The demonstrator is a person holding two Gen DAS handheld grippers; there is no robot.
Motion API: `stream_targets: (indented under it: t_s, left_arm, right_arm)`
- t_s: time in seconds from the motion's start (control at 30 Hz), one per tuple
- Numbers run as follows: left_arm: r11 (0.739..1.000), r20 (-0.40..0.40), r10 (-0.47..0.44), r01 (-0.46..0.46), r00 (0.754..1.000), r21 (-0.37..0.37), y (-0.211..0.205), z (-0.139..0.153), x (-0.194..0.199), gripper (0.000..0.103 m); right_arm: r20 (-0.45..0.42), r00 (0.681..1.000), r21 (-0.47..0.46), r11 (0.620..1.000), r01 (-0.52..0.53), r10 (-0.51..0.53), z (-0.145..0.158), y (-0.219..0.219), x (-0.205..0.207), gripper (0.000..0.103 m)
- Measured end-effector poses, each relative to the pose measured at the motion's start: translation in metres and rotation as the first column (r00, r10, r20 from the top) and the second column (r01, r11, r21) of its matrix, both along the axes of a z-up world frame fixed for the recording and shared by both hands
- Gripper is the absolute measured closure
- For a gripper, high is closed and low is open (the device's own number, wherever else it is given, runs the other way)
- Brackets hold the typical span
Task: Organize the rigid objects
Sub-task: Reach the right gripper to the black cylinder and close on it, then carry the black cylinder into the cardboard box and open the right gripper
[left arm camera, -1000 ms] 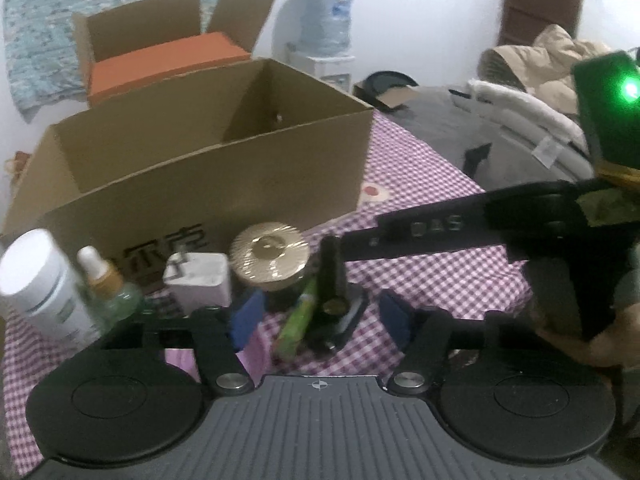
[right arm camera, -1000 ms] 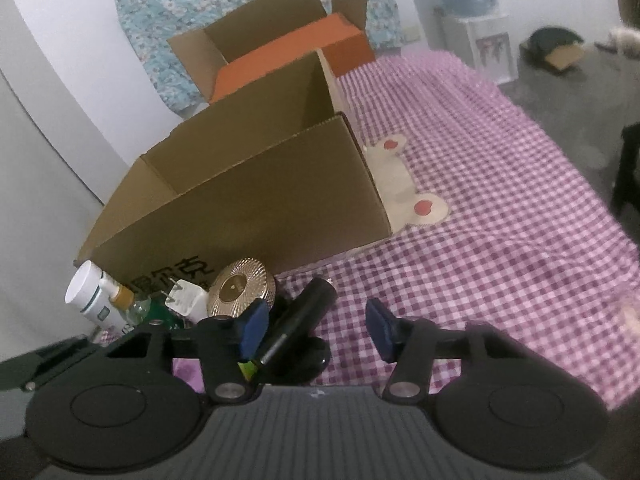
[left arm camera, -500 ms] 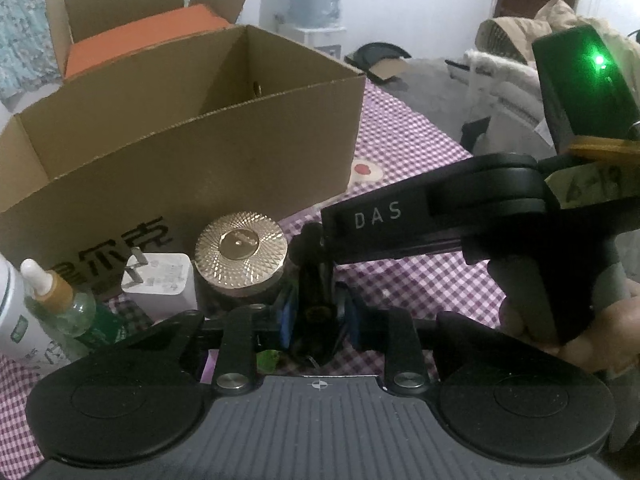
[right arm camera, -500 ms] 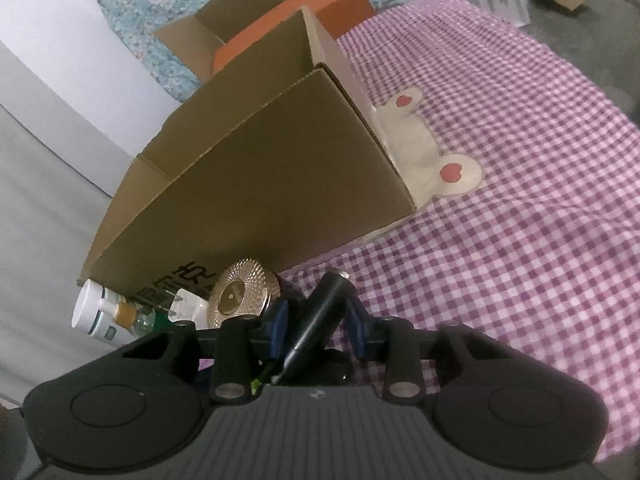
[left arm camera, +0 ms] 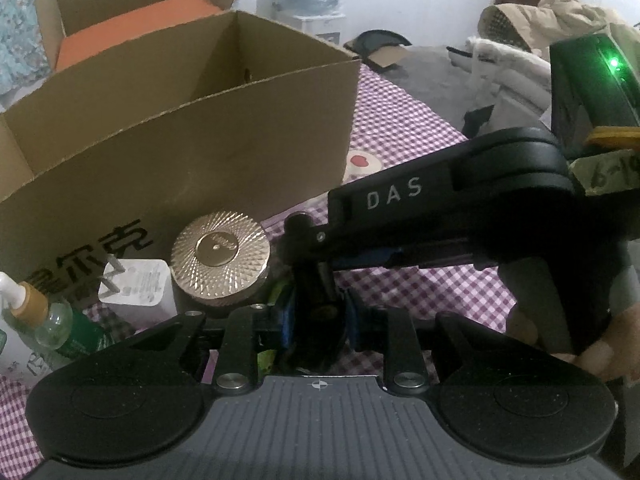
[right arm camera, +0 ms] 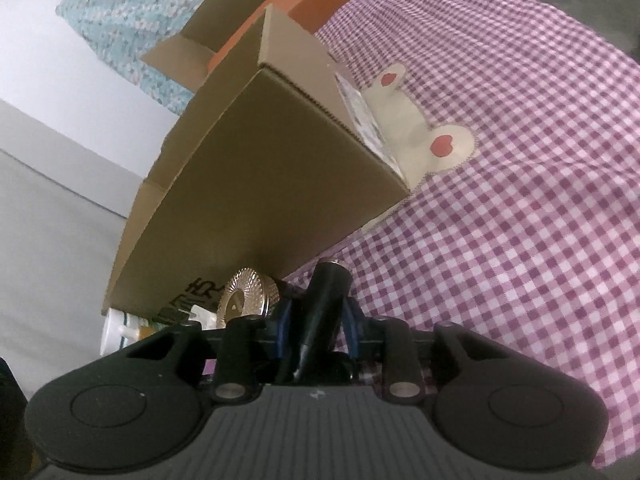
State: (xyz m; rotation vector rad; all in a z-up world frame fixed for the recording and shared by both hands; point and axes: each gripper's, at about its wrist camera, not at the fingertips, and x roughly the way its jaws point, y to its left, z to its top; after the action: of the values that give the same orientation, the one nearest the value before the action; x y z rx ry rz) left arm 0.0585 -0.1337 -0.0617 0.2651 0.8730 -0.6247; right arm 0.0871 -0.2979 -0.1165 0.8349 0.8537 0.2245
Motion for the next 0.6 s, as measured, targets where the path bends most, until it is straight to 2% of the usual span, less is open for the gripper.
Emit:
stream_targets:
  t_s: [0.23, 0.43, 0.6]
  left_arm:
    - [0.999, 0.047, -0.028, 0.029, 0.998, -0.02, 0.002, 0.016, -0.015, 0.079]
    - [0.997, 0.128, -0.049, 0.056, 0.991, -0.052, 0.009, 0.045, -0.03, 0.079]
    - [0.997, 0.216, 0.001, 0.016, 0.976, -0.078, 0.023, 0.077, -0.037, 0.079]
  right_arm:
    - [0.044, 0.999, -0.018, 1.0, 0.023, -0.022, 0.02, -0.014, -0.023, 0.075]
    - [0.138, 0.99, -0.095, 0.995, 0.042, -0.029, 0.063, -0.012, -0.052, 0.075]
    - [0.254, 0.967, -0.152, 0.988, 0.023, 0.017, 0.108, 0.003, -0.06, 0.075]
